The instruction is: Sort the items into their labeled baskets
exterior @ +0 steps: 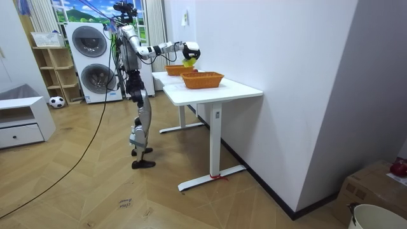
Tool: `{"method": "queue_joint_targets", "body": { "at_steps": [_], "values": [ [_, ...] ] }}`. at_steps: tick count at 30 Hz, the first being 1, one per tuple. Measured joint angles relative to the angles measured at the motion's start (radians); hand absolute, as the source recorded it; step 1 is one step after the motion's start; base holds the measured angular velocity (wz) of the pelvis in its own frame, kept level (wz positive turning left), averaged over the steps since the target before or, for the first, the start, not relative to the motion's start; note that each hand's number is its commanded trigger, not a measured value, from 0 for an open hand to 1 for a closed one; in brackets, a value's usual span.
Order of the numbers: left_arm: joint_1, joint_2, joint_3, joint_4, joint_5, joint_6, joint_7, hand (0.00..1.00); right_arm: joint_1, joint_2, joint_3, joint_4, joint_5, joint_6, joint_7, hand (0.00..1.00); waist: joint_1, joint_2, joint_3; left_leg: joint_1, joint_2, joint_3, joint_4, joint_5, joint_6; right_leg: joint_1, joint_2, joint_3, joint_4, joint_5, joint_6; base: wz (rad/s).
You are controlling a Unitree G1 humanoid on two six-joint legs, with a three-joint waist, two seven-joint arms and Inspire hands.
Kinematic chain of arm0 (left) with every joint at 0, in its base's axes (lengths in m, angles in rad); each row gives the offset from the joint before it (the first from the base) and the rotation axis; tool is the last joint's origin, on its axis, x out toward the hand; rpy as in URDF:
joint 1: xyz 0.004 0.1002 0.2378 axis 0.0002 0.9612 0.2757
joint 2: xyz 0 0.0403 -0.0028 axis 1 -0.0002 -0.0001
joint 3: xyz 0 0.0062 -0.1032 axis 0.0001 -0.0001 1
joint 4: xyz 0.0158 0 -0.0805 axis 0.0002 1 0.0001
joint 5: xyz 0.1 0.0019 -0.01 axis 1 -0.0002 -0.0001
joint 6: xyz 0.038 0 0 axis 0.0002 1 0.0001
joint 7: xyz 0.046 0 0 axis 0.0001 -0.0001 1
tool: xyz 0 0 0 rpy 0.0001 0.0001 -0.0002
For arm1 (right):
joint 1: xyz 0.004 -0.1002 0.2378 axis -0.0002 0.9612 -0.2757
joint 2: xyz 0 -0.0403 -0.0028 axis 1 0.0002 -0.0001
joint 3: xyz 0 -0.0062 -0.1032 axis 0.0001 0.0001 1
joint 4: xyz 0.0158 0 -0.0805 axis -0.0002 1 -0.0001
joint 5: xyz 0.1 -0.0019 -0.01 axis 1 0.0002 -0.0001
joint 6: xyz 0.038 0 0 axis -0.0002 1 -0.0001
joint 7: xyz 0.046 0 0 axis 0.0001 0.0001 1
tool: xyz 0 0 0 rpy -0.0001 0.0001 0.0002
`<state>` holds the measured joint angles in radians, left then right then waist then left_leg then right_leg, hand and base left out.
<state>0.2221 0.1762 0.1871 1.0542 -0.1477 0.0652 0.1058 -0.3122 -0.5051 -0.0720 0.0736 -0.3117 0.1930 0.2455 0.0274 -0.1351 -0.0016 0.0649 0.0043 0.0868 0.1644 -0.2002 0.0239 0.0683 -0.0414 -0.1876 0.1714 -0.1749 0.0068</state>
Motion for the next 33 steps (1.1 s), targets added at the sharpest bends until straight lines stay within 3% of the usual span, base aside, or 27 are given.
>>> {"method": "queue_joint_targets", "body": {
  "at_steps": [7,16,23,33],
  "values": [
    [0.001,0.0,-0.005,0.008,-0.035,0.001,0.019,0.0,0.018,-0.003,0.0,0.117,0.022,0.008,-0.046,1.0,-0.002,-0.01,-0.0002,0.0,0.003,0.021,-0.002,0.0,0.0,-0.014,0.004,0.026,0.006,0.001,-0.002,-0.09],
    [0.006,0.001,0.007,0.027,-0.056,0.01,0.013,0.0,0.025,-0.022,-0.005,0.125,0.089,0.015,-0.063,1.0,-0.025,-0.015,-0.0011,0.001,0.005,0.019,-0.002,0.0,0.0,-0.017,0.006,0.028,0.013,0.001,-0.002,-0.01],
    [0.01,0.001,0.007,0.021,-0.056,0.019,0.013,0.0,0.077,-0.022,-0.123,0.133,0.123,0.014,-0.071,1.0,-0.027,-0.011,-0.001,0.0,0.006,0.018,-0.002,0.0,0.0,-0.016,0.007,0.02,0.013,0.002,-0.002,0.01],
    [0.016,0.001,0.008,-0.024,-0.055,0.021,0.018,0.0,0.124,-0.022,-0.125,0.191,0.123,0.017,-0.076,1.0,-0.039,-0.002,-0.0032,0.002,0.008,0.023,-0.002,0.0,0.0,-0.017,0.008,0.024,0.014,0.002,-0.002,0.0]
  ]
}}
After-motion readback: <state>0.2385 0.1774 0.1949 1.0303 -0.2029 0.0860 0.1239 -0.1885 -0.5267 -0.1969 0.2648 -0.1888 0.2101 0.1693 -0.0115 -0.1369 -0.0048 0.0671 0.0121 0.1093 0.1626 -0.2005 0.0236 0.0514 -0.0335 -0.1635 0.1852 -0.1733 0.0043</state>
